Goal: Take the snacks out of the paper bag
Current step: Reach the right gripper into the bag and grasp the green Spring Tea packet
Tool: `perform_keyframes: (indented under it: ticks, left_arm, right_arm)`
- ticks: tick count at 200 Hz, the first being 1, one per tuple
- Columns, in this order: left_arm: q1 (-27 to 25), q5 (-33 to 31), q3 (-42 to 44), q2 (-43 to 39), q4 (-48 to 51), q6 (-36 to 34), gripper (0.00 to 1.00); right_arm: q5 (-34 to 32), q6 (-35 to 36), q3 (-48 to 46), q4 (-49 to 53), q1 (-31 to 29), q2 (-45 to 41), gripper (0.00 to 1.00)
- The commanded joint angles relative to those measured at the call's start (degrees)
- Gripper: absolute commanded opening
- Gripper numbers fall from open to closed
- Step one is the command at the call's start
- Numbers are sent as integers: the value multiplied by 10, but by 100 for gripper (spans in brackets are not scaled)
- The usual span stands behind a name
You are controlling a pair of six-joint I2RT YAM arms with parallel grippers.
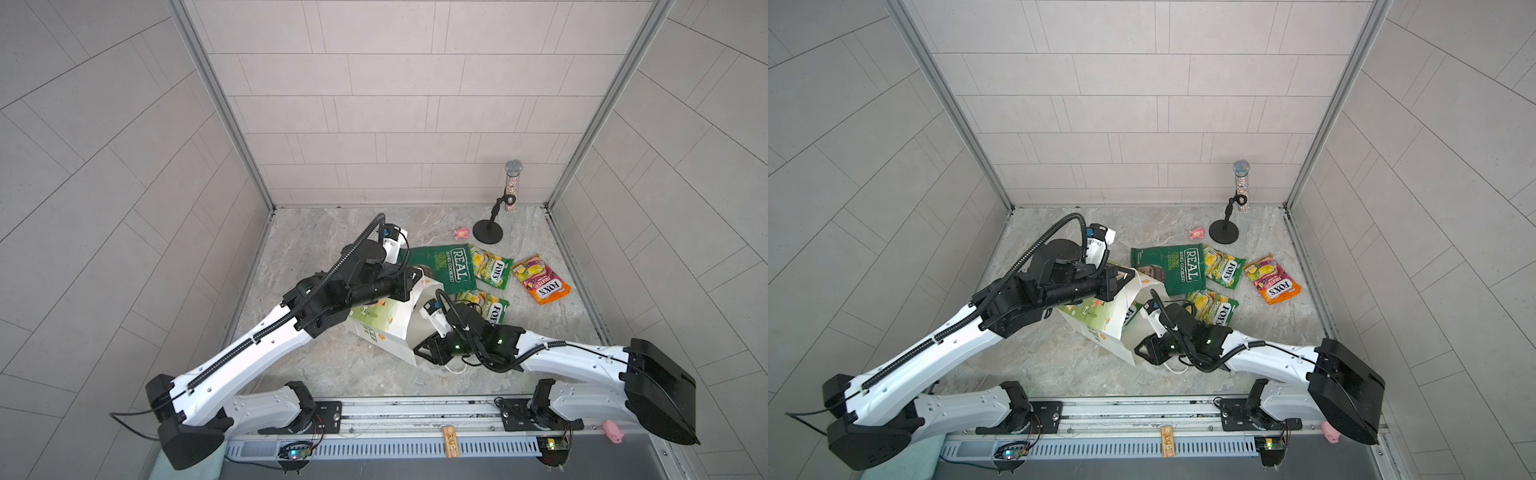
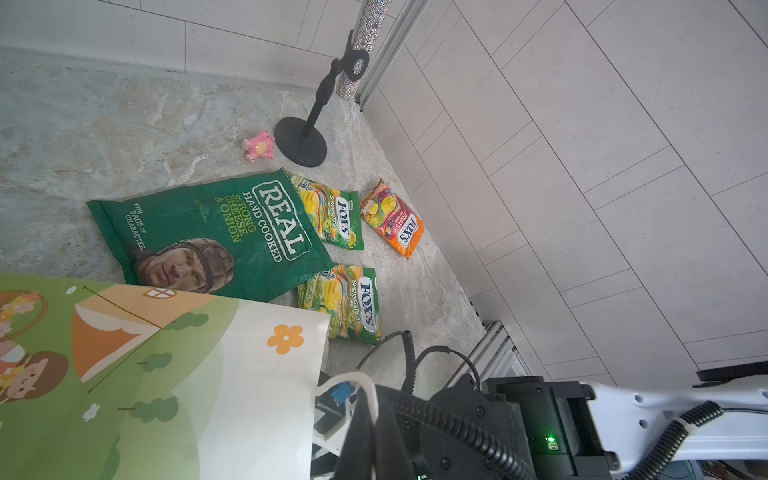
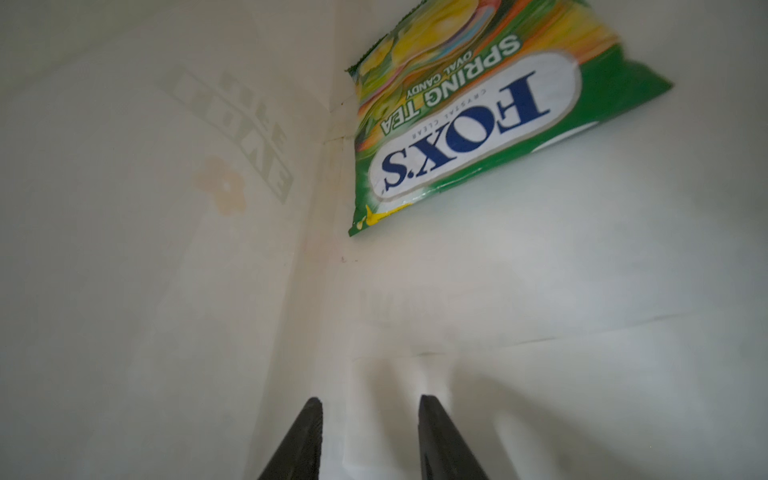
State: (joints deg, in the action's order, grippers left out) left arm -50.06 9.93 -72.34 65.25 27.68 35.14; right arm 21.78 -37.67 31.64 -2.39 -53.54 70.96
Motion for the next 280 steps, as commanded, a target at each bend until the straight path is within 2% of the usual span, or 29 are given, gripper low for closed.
perform_keyframes:
  ticks: [1, 43, 71, 88, 113, 160, 233, 280]
  left_arm:
    - [-4, 13, 6, -6, -21, 2, 0]
    - [-4, 6, 7, -4, -21, 3, 0]
    - [-3, 0, 6, -5, -23, 2, 0]
    - [-3, 0, 7, -5, -23, 2, 0]
    - [-4, -4, 6, -3, -24, 2, 0]
    - [-4, 2, -1, 9, -31, 1, 0]
    - [-4, 21, -16, 19, -31, 4, 0]
    - [-3, 26, -21, 19, -31, 2, 0]
  right_arm:
    - [-54, -42, 27, -36, -2, 31, 42]
    - [-91, -146, 80, -54, -1, 107, 42]
    - [-113, -229, 81, -87, -3, 137, 41]
    - [-131, -252, 76, -97, -3, 140, 41]
    - [-163, -270, 83, -66, -4, 136, 45]
    - [-176, -296, 97, -54, -4, 166, 48]
    - [-158, -312, 137, -138, -4, 243, 52]
    - [-111, -308, 151, -292, -4, 297, 52]
